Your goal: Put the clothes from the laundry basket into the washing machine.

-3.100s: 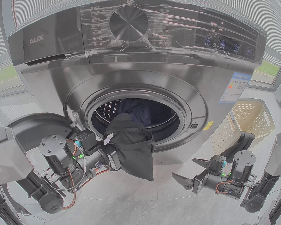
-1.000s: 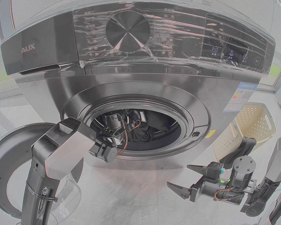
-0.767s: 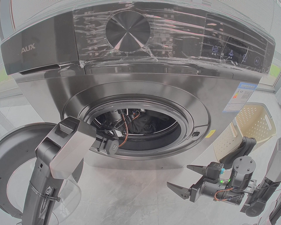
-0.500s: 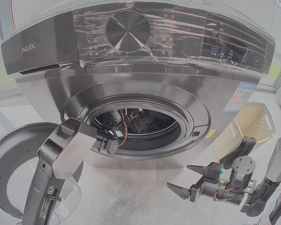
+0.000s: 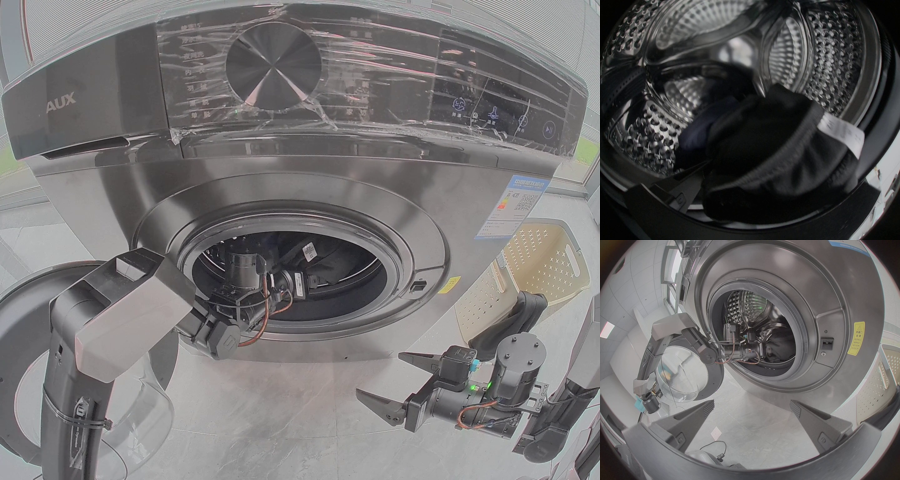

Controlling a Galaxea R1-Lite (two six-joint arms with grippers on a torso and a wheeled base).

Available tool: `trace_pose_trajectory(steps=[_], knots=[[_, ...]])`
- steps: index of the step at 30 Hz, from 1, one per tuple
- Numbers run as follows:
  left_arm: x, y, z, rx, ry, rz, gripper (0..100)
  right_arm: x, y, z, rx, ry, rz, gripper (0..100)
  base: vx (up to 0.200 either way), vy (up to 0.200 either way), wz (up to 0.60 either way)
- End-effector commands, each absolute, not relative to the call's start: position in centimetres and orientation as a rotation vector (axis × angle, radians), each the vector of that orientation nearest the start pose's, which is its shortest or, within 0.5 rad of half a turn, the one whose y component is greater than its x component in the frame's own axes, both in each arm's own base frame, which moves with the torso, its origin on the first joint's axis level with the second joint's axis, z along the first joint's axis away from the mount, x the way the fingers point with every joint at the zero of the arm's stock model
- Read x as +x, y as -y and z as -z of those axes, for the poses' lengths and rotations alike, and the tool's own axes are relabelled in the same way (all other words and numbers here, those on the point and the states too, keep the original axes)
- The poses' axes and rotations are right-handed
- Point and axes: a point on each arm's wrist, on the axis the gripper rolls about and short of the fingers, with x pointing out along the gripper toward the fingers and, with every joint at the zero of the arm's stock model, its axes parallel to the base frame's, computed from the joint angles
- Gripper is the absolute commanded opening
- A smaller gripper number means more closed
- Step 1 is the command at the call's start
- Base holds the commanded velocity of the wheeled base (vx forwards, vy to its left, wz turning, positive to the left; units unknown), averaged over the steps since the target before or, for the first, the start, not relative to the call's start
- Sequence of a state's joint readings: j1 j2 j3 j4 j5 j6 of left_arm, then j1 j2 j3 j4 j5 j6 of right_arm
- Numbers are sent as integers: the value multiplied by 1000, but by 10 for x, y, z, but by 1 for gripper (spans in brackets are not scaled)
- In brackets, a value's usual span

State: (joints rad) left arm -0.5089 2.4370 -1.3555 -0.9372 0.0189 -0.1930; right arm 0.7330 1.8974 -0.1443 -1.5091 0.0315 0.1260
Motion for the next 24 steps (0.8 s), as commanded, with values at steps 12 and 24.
trace_pose_trajectory(steps=[12, 24], knots=[[421, 248, -61, -157, -179, 491, 0, 173, -164, -73, 34, -286, -766, 100, 0, 0, 0], [473, 234, -115, -333, 137, 287, 0, 174, -165, -72, 32, -290, -767, 100, 0, 0, 0]])
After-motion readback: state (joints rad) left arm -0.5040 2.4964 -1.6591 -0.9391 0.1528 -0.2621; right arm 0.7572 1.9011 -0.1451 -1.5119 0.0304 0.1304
